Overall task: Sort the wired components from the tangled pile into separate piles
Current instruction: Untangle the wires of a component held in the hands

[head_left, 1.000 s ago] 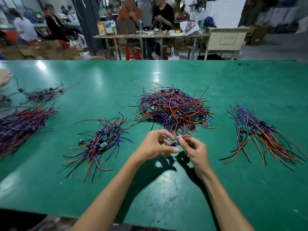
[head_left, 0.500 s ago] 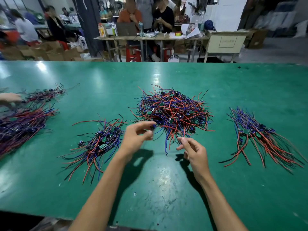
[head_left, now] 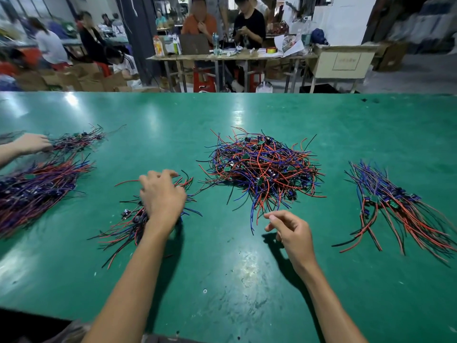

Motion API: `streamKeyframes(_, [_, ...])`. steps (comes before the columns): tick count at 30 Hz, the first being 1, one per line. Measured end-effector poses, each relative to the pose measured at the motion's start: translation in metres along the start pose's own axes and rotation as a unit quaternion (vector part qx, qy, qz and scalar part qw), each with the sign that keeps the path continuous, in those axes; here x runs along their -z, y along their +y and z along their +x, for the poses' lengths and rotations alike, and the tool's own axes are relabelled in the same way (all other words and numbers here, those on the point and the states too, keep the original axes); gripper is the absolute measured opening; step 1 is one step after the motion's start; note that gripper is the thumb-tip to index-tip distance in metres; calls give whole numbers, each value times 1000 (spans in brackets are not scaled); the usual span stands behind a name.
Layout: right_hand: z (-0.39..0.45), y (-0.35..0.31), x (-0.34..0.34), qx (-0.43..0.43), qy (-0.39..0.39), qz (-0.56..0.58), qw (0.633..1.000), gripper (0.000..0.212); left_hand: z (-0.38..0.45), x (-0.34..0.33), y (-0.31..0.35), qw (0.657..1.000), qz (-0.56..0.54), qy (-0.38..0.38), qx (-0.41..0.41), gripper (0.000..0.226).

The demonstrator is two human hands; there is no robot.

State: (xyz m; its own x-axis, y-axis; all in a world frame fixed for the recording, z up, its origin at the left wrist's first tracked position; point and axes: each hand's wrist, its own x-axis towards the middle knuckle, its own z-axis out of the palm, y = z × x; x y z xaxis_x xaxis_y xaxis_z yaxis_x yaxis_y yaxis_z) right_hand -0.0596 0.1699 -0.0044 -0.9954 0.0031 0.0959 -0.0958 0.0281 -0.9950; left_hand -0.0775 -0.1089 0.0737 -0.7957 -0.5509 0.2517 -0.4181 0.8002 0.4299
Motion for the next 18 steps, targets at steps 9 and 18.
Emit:
streamKeyframes(9, [5,4,-2,3,22,-41,999,19,-36,-81,107,966,-77,-190,-161,45])
streamKeyframes(18, [10,7,-3,0,26,-52,998,12,-36,-98,135,972,-200,-110,-64,38])
